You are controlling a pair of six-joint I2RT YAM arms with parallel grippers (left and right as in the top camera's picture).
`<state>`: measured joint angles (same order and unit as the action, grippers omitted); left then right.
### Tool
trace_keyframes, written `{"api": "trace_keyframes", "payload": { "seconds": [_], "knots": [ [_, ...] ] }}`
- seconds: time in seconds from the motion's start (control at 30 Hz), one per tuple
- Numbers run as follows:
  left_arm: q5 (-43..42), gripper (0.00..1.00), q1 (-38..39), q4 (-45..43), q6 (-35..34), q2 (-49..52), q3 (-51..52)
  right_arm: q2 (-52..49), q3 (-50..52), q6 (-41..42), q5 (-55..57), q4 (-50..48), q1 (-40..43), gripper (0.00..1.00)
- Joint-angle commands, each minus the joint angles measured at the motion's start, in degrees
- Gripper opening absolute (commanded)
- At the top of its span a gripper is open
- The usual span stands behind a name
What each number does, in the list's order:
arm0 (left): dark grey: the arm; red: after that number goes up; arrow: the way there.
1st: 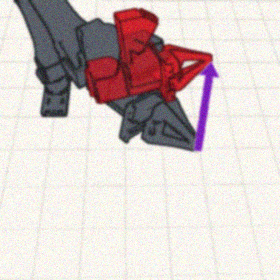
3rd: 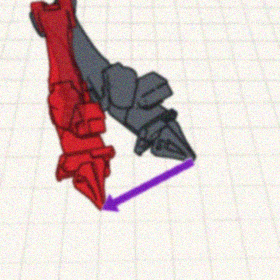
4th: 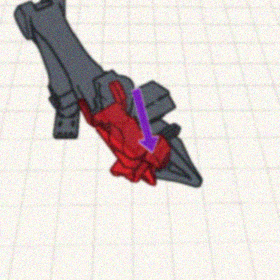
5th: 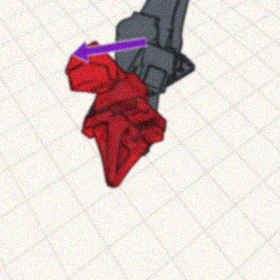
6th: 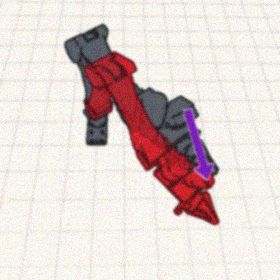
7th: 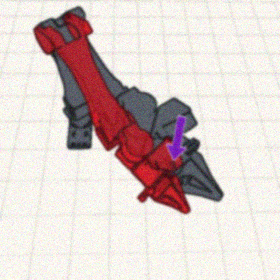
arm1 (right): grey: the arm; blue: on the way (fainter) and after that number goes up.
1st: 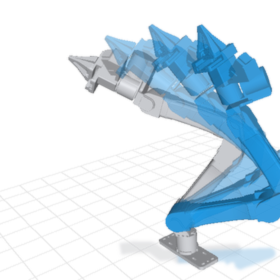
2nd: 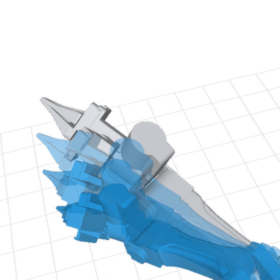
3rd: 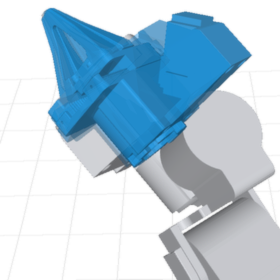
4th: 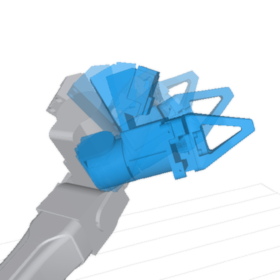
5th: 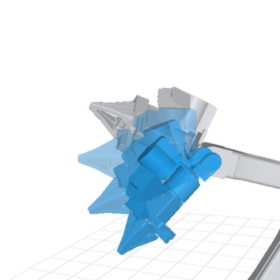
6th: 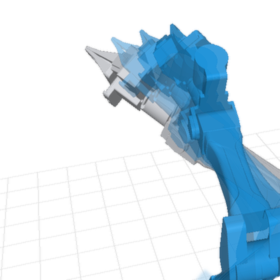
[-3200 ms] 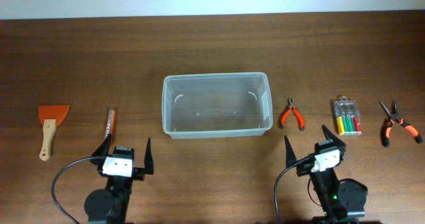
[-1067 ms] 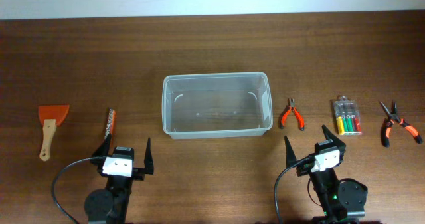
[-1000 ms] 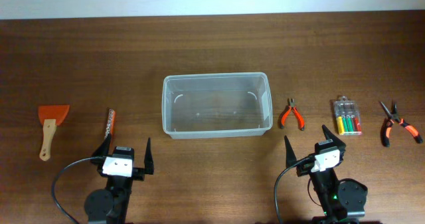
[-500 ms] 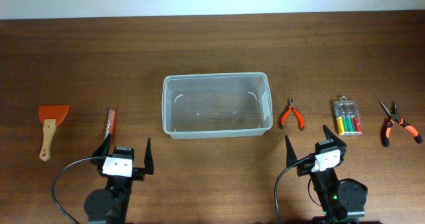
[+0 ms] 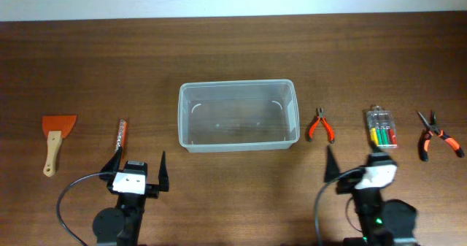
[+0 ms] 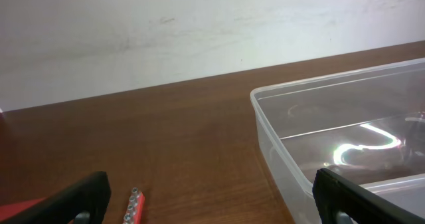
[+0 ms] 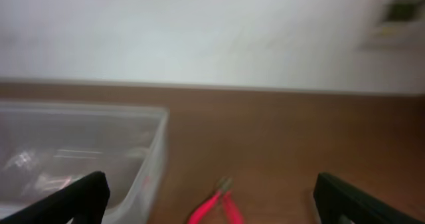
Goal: Pack container
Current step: 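Move the right gripper over the orange-black long-nose pliers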
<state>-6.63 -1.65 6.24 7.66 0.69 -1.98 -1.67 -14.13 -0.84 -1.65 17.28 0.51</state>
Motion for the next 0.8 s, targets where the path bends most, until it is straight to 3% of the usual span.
{"api": "trace_keyframes", "payload": {
  "seconds": [0.0, 0.27, 0.5, 0.77],
  "knots": [
    [-0.4, 0.99, -0.3, -0.2, -0.3, -0.3, 0.5, -3.5, -10.5, -0.8, 13.8, 4.9, 2.2, 0.99],
    [-0.4, 0.99, -0.3, -0.2, -0.3, -0.3, 0.5, -26.1, -39.0, -5.5, 15.2, 24.2, 8.3, 0.99],
    [-0.4, 0.99, -0.3, -0.2, -0.3, -0.3, 0.5, -48.7, -69.6, -11.3, 14.8, 46.9, 13.3, 0.99],
    [-0.4, 0.99, -0.3, -0.2, -0.3, -0.3, 0.5, -68.1, -96.2, -12.9, 15.0, 66.8, 26.8, 0.99]
  ]
}}
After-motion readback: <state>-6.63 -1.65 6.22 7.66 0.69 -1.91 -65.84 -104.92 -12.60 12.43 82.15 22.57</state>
